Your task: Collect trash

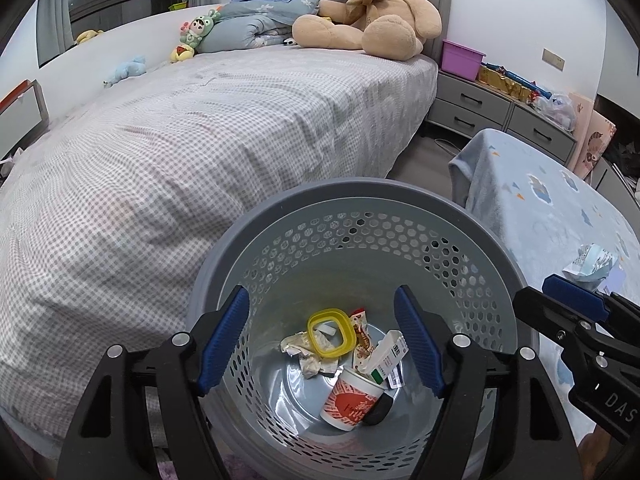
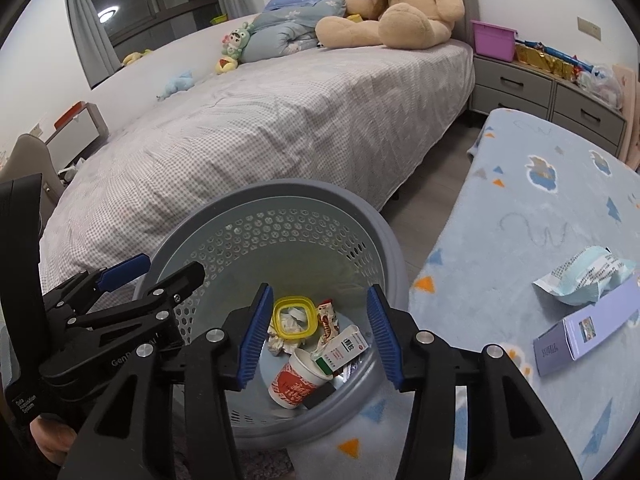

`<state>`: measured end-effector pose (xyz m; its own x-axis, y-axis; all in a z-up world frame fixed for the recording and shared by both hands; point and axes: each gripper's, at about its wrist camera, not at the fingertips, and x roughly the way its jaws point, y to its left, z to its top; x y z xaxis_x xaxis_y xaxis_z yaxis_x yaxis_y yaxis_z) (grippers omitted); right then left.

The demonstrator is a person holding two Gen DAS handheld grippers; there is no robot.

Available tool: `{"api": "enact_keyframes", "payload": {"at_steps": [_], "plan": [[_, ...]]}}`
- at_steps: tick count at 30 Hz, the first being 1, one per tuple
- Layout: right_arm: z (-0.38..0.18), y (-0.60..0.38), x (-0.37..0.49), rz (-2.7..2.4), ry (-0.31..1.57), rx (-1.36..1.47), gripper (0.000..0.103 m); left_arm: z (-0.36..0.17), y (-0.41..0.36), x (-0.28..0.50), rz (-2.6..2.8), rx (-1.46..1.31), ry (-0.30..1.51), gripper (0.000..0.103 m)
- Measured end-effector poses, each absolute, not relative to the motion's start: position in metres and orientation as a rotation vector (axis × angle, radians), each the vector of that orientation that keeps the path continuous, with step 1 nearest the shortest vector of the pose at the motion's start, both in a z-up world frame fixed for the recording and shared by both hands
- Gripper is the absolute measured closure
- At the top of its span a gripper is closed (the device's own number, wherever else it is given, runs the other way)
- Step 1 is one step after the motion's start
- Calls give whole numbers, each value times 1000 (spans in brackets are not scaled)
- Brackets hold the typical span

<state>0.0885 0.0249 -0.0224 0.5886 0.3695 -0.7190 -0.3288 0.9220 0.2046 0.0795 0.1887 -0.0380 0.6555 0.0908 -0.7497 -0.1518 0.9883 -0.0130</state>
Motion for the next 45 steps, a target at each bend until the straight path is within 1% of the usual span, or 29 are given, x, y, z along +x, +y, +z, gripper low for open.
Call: {"api": "enact_keyframes", "payload": {"at_steps": [10, 16, 24, 28, 37, 45], "plan": [[-23, -7, 72, 292, 840, 80, 47, -40, 177, 76, 90, -78, 848, 30], [-22, -40, 61, 166, 809, 99, 41, -38, 163, 73, 57, -65, 838, 29], [-32, -87, 57, 2, 823, 143, 36, -38, 146, 69, 22, -45, 830, 28], [-36, -99, 60, -54, 819, 158, 29, -38, 140, 67, 6, -38, 827, 28], [-47, -105, 82, -149, 831, 179, 18, -39, 130, 66, -19, -17, 827, 28], [-58, -115, 97, -225, 865, 181, 17, -42, 128, 66, -16, -6, 833, 28]]}}
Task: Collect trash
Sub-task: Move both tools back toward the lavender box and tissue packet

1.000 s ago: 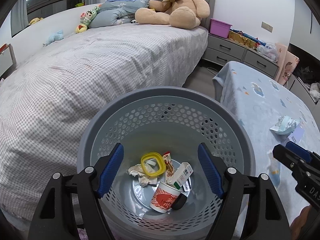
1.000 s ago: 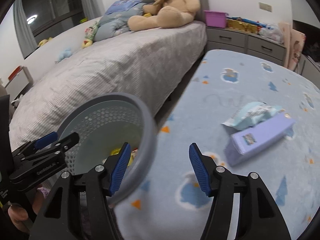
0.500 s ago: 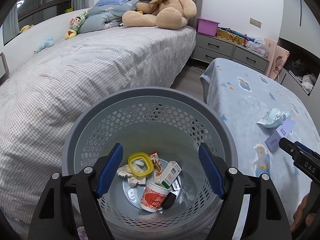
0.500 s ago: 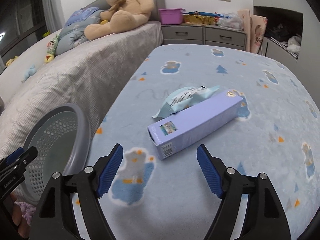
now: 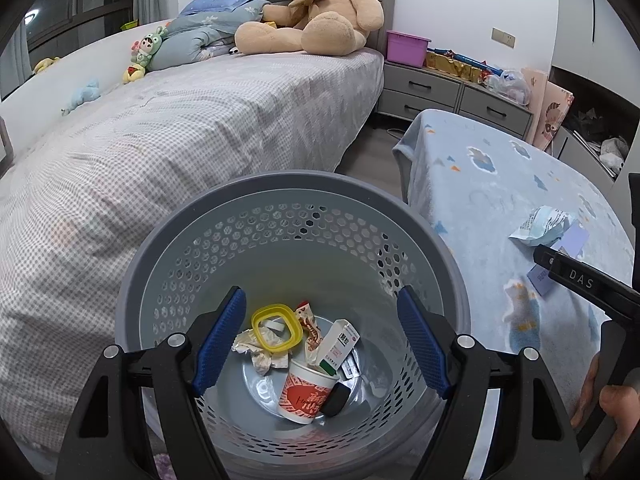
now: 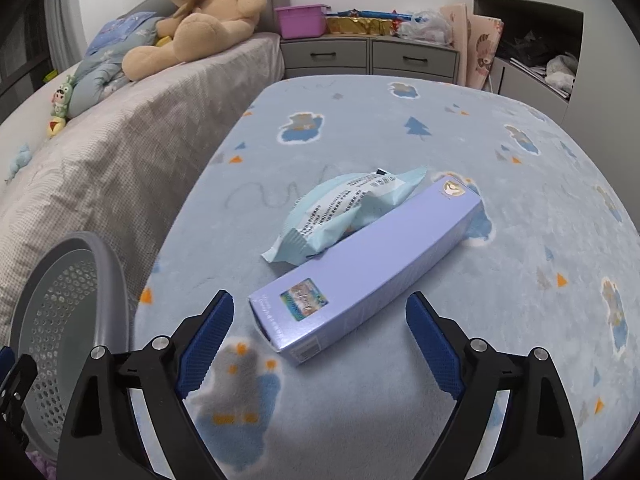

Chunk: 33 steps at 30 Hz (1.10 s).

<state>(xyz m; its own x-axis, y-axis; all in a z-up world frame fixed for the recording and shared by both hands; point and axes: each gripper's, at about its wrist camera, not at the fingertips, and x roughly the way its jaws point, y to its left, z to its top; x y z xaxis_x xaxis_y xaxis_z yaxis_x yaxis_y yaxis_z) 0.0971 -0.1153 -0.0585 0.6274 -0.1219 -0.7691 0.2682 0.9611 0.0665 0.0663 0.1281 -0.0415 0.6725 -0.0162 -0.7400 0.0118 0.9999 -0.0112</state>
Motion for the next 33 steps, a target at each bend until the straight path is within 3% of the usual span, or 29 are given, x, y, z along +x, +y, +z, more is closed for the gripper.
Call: {"api": "enact_keyframes", "payload": {"at_steps": [10, 24, 33], "plan": [[-52, -157, 66, -279, 854, 181, 17, -40, 115, 65, -37, 22, 833, 28], [-42, -233, 26, -365, 836, 254, 16, -23, 32, 61, -186, 80, 808, 28], [-43, -215, 32, -248, 844, 308, 15, -18, 4, 70, -193, 98, 790, 28]]}}
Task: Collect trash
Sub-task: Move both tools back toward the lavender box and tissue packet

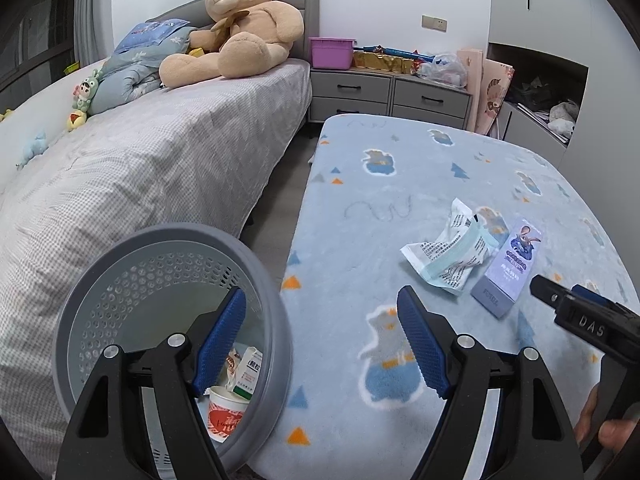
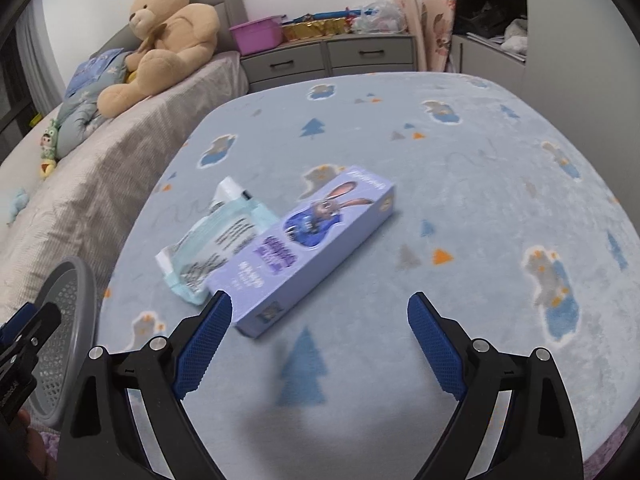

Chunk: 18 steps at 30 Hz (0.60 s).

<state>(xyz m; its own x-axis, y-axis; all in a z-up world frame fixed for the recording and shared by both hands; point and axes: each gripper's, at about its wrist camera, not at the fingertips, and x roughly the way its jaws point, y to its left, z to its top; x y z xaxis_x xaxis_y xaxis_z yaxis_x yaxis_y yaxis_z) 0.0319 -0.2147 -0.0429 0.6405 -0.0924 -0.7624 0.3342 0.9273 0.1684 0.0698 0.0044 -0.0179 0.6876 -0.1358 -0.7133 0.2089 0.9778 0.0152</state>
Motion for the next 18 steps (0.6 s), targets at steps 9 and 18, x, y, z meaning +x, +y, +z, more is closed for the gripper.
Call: {"api": "enact_keyframes", "payload": {"at_steps": [9, 18], "plan": [[-52, -184, 60, -250, 860, 303, 15, -26, 17, 78, -173, 77, 807, 28], [-65, -180, 81, -355, 916, 272, 15, -31, 25, 79, -179, 58, 818, 28]]}}
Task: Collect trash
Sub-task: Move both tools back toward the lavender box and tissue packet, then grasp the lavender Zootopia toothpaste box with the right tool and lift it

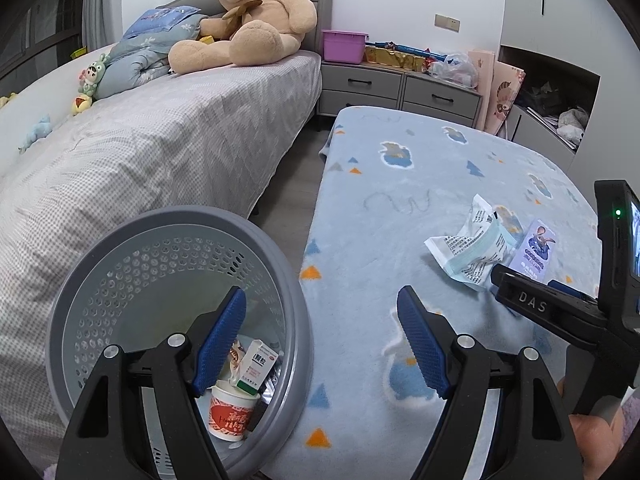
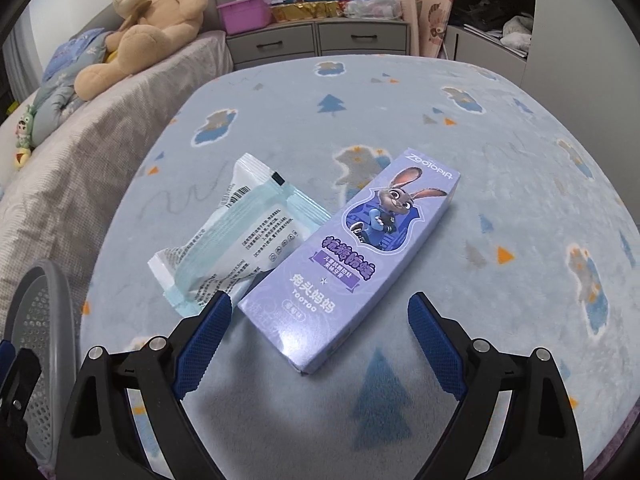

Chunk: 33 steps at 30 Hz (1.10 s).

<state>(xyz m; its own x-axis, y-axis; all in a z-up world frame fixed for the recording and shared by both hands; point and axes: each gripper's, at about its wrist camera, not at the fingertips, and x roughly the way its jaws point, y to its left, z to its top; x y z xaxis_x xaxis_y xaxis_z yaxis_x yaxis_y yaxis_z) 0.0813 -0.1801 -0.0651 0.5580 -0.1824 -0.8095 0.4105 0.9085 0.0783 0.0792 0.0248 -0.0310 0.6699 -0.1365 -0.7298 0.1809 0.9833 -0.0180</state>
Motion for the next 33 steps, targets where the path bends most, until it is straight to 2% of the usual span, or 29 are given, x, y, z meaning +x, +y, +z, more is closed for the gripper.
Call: {"api": "enact_keyframes", "payload": {"at_steps": [11, 24, 33], "plan": [[-59, -221, 43, -418, 913, 267, 15, -33, 9, 80, -195, 89, 827, 28], [-52, -278, 2, -455, 897, 291, 15, -34, -49, 96, -326, 134, 854, 28], [-40, -278, 26, -352, 875, 264, 15, -42, -88, 118, -393, 188, 876, 28]]}}
